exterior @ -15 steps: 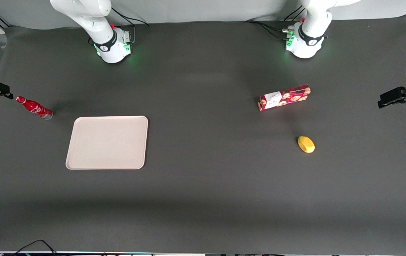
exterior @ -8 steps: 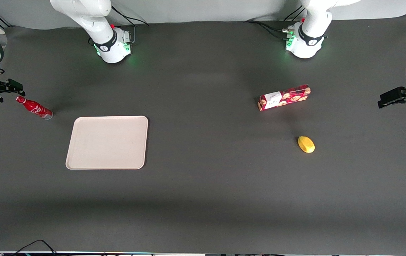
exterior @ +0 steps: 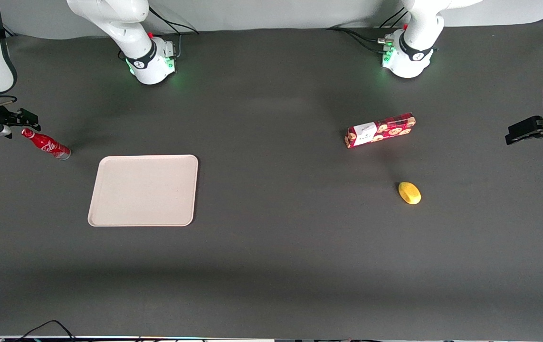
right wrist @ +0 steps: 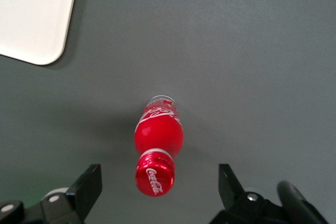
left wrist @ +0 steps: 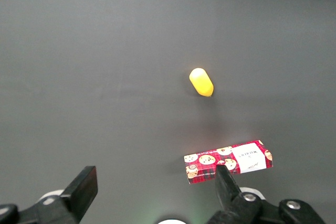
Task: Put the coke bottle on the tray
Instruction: 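Close the right gripper around the bottle's cap end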
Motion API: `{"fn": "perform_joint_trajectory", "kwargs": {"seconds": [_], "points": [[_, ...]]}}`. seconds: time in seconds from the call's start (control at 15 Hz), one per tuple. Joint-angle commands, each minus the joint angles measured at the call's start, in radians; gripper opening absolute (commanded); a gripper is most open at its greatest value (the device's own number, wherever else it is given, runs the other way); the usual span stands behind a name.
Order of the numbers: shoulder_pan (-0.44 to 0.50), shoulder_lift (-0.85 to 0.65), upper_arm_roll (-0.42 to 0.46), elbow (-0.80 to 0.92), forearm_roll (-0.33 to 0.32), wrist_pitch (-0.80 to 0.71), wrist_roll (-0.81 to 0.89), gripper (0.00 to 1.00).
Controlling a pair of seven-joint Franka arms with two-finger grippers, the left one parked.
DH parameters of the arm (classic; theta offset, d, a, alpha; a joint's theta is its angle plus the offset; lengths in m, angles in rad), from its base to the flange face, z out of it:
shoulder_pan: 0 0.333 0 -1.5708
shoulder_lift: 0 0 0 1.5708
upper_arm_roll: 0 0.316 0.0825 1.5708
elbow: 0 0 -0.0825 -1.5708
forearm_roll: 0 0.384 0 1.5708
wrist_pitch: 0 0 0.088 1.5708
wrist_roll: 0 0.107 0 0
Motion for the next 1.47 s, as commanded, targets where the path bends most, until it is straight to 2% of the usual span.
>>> {"fn": "perform_joint_trajectory", "kwargs": {"seconds": [0.0,0.27,0.67,1.0,1.13,1.33,1.4], "points": [[0.002,0.006,-0.011,-0.012,-0.008,0.039,-0.02,0.93],[-0.001,0.017,-0.011,-0.012,-0.005,0.041,-0.03,0.78],[-0.004,0.034,-0.012,-0.013,-0.003,0.048,-0.033,0.7],[-0.002,0.038,-0.011,-0.012,0.012,0.047,-0.033,0.53],[-0.001,0.039,-0.011,-0.012,0.017,0.047,-0.033,0.42],[0.002,0.039,-0.011,-0.01,0.02,0.042,-0.032,0.05],[0.004,0.039,-0.011,-0.009,0.02,0.039,-0.032,0.0]]}}
